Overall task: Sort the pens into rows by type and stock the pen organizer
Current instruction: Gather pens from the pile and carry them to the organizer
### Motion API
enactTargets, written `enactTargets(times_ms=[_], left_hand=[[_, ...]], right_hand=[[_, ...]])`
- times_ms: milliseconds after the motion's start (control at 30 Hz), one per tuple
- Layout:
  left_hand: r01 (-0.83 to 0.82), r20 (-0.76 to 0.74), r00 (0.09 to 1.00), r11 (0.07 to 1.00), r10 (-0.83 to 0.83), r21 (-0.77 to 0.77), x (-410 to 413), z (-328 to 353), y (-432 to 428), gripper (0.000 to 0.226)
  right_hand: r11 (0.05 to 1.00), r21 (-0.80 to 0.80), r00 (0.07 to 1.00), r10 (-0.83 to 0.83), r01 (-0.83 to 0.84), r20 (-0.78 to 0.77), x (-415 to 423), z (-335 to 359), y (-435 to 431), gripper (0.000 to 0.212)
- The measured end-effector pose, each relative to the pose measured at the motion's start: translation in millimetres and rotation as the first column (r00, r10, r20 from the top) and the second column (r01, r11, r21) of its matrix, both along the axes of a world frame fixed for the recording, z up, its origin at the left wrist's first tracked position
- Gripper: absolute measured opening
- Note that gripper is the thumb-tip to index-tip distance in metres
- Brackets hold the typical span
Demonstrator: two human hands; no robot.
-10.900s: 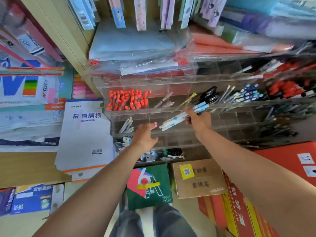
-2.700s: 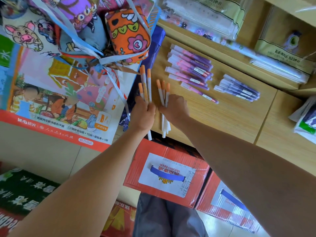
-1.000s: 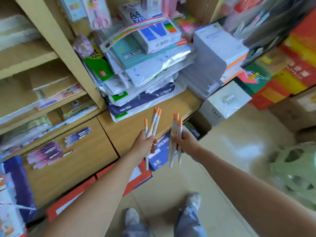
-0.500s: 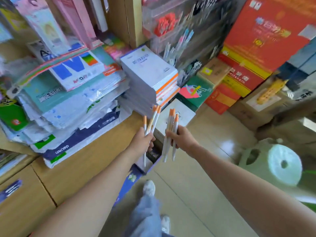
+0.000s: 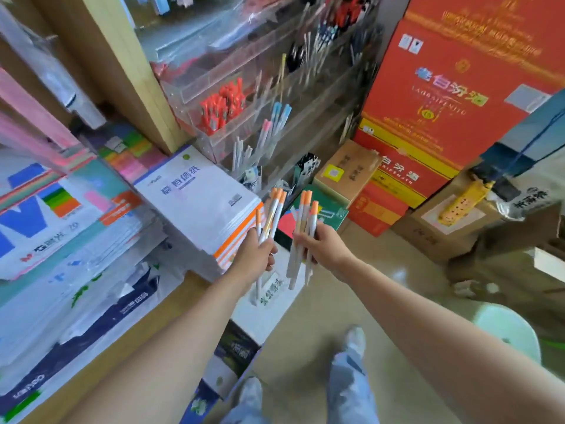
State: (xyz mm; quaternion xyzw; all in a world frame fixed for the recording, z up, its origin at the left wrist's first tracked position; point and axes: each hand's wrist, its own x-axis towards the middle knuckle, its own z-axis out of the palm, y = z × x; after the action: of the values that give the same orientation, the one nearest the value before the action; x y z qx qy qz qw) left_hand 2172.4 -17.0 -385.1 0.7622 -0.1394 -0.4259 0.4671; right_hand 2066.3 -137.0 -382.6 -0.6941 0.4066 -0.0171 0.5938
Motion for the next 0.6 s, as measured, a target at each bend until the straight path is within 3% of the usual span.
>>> enactTargets(times_ms=[233,400,500,600], left_hand=[[-0.209,0.0,0.978,0.978,0.209,-0.022,14.1,-15.6,-134.0,0.01],[-0.331,0.005,0.944,0.943,0.331,-0.035,27.1,-19.0,-202.6,0.003],[-0.359,0.019,0.933,0.932,0.361,-0.055,41.5,-15.1,-230.0,0.012],[-0.381,0.038,0.923,0.923,0.383,-0.054,61.3,-13.6,-247.5,0.003]], right_hand=[[0.988,-0.052,0.99,0.143,-0.143,-0.007,27.5,-10.8,-151.0,0.012],[0.966,-0.102,0.971,0.237,-0.239,-0.027,56.2,-12.5,-228.2,0.02],[0.977,-0.043,0.978,0.209,-0.208,0.013,81.1,-17.0,-258.3,0.017],[0.99,-0.007,0.989,0.144,-0.144,0.031,109.2,-21.3,-279.7,0.012]])
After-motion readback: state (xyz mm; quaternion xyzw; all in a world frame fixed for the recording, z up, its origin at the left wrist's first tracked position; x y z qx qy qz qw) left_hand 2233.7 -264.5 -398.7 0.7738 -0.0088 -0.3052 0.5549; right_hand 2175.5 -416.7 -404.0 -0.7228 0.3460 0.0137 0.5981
